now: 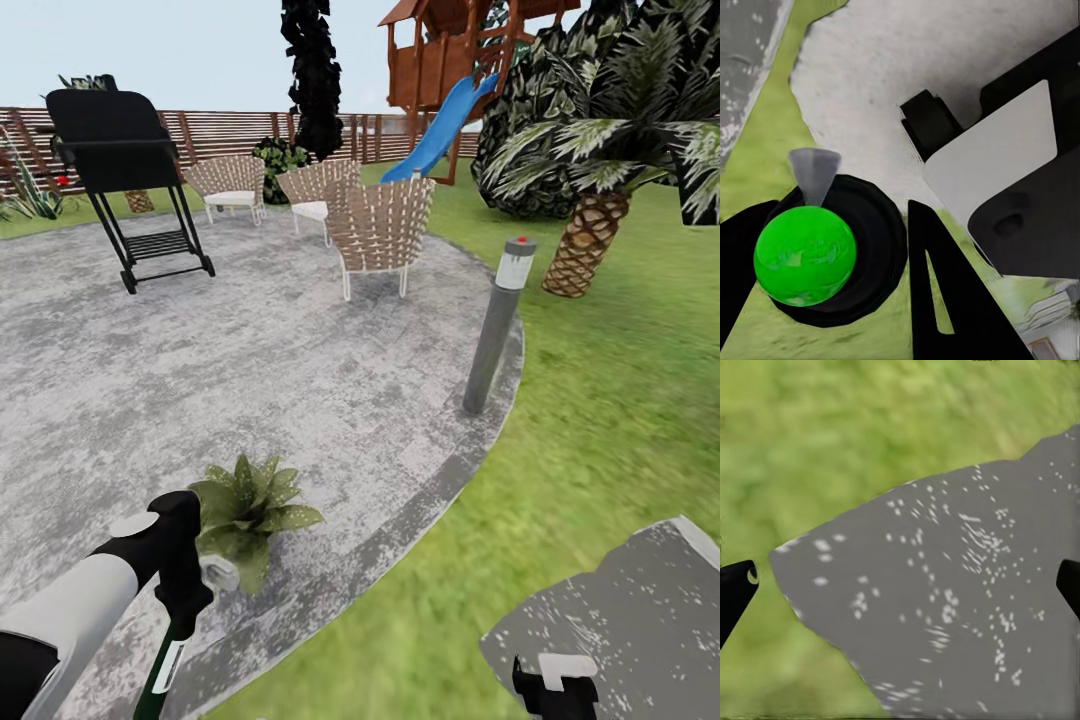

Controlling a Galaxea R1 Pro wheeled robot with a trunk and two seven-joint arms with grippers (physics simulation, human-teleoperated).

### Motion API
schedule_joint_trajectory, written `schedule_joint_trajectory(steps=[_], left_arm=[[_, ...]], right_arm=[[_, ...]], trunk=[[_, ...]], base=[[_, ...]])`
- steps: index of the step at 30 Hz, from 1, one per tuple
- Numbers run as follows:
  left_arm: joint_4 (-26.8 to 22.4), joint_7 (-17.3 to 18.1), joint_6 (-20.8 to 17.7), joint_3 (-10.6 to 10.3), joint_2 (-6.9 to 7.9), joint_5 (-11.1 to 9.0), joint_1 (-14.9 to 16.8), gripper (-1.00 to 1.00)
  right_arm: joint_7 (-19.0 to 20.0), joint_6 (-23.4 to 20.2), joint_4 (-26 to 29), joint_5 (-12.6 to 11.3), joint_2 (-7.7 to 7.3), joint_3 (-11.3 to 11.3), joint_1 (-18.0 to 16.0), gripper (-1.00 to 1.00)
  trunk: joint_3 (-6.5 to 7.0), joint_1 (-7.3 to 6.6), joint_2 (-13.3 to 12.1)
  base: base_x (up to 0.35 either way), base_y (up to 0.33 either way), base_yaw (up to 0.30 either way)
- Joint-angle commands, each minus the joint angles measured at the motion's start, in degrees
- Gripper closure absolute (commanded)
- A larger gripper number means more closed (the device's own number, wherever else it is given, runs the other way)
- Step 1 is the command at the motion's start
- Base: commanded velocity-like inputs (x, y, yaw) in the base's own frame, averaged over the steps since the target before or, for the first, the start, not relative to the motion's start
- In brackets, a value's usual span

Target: Pick up the pesticide atomizer in the garden and spray insectifuge to fully cover both potted plants in the garden.

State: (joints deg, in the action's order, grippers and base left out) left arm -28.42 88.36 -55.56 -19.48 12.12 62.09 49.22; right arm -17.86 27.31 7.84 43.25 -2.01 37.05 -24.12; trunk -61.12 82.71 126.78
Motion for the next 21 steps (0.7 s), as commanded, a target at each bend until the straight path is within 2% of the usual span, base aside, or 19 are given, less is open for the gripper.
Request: schedule_joint_trajectory(steps=[1, 4, 6, 9, 10, 12, 14, 15, 21], left_arm=[[-0.1, 0.6, -0.6, -0.2, 0.05, 0.4, 0.0, 1.0], [-0.1, 0.6, -0.6, 0.7, -0.03, 0.2, 0.0, 1.0], [-0.1, 0.5, -0.6, 2.9, -0.11, 0.2, 0.0, 1.0], [-0.2, -2.5, -0.6, 7.4, -0.24, 0.1, 0.0, 1.0], [-0.2, -6.6, -0.6, 10.3, -0.43, 0.1, 0.0, 1.0], [-0.2, -12.3, -0.6, 14.2, -1.24, -0.3, 0.0, 1.0], [-0.2, -14.4, -0.6, 18.2, -1.89, -0.7, 0.0, 1.0], [-0.1, -14.8, -0.6, 19.3, -2.08, -0.8, 0.0, 1.0], [0.5, -15.1, -0.6, 20.4, -2.28, -0.9, 0.0, 1.0]], right_arm=[[-0.2, 0.2, -0.1, 0.6, -0.01, 0.4, 0.0, -1.0], [-0.2, 0.2, -0.1, 0.6, -0.01, 0.4, 0.0, -1.0], [-0.2, 0.2, -0.1, 0.6, -0.01, 0.4, 0.0, -1.0], [-0.2, 0.2, -0.1, 0.6, -0.21, 0.4, 0.0, -1.0], [-0.2, 0.2, -0.1, 0.6, -0.35, 0.4, 0.0, -1.0], [-0.1, 0.2, -0.1, 0.6, -0.42, 0.4, 0.0, -1.0], [-0.1, 0.2, -0.1, 0.6, -0.47, 0.4, 0.0, -1.0], [-0.1, 0.2, -0.1, 0.6, -0.46, 0.4, 0.0, -1.0], [-0.2, 0.2, -0.1, 0.6, -0.38, 0.4, 0.0, -1.0]], trunk=[[-0.05, -0.03, 0.0], [-0.05, -0.03, 0.0], [-0.05, -0.03, 0.0], [-0.05, -0.03, 0.0], [-0.05, -0.03, 0.0], [-0.05, -0.03, 0.0], [-0.05, -0.03, 0.0], [-0.05, -0.03, 0.0], [-0.05, -0.03, 0.0]], base=[[-0.234, -0.181, 0.274], [-0.231, -0.171, 0.202], [-0.163, -0.1, 0.054], [-0.047, -0.027, 0.015], [-0.012, -0.007, 0.004], [-0.005, -0.003, 0.001], [-0.001, 0.0, 0.0], [0.0, 0.0, 0.0], [0.09, -0.024, 0.0]])
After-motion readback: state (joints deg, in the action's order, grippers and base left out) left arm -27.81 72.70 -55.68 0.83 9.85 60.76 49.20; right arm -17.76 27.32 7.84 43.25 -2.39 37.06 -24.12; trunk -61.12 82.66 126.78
